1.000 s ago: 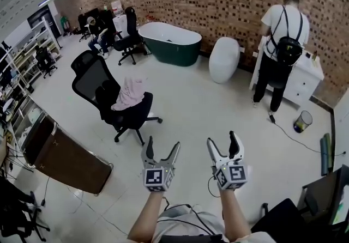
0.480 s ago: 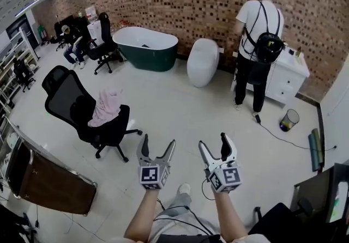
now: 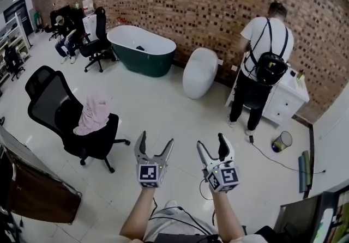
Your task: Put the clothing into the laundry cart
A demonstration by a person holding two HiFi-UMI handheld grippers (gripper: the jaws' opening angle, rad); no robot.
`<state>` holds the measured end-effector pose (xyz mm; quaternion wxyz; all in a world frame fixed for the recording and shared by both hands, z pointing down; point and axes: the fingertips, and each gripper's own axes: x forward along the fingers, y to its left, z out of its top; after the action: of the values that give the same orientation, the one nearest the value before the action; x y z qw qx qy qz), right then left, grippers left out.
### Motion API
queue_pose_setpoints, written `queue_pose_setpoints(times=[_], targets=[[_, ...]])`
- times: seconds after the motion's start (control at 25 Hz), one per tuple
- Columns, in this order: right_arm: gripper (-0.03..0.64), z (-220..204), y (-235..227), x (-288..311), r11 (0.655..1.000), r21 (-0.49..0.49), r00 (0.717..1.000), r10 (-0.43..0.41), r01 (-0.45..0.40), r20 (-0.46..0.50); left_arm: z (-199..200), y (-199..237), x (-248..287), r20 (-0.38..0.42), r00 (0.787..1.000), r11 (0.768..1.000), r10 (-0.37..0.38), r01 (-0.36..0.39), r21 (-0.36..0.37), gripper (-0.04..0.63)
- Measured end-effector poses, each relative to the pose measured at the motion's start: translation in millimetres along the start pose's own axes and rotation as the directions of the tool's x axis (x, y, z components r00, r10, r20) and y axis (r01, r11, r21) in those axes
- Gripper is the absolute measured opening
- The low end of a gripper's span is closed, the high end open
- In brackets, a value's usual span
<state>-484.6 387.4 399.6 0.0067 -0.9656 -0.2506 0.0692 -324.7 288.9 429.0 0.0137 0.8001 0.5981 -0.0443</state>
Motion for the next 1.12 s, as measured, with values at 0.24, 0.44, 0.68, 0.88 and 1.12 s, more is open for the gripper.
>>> queue_pose_setpoints(times=[0.24, 0.44, 0.68, 0.88, 1.12], targets=[[0.376, -20, -22, 50, 1.0, -0.019, 0.999, 0.015, -0.015, -0.041, -18, 13, 65, -0.022, 0.999, 0.999, -0.04, 0.04, -0.01, 0.428], [0.374, -30, -68, 97, 1.0, 0.013, 0.999, 0.004, -0.003, -0.035, -32, 13, 119, -0.038, 0.998, 0.999, -0.044, 0.044, 0.001, 0.428], [0.374, -42, -129, 177, 0.995, 0.033, 0.996, 0.092, -0.092, -0.01, -55, 27, 204, -0.048, 0.998, 0.999, 0.041, -0.04, 0.031, 0.428], [0.374, -40, -185, 259, 0.982, 0.056, 0.984, 0.179, -0.179, 0.004, -52, 36, 287, -0.029, 0.991, 0.991, 0.127, -0.126, 0.038, 0.428], [0.374, -48, -198, 334, 0.95, 0.118, 0.957, 0.291, -0.29, 0.01, -11, 58, 329, 0.035, 0.977, 0.966, 0.211, -0.214, 0.148, 0.428]])
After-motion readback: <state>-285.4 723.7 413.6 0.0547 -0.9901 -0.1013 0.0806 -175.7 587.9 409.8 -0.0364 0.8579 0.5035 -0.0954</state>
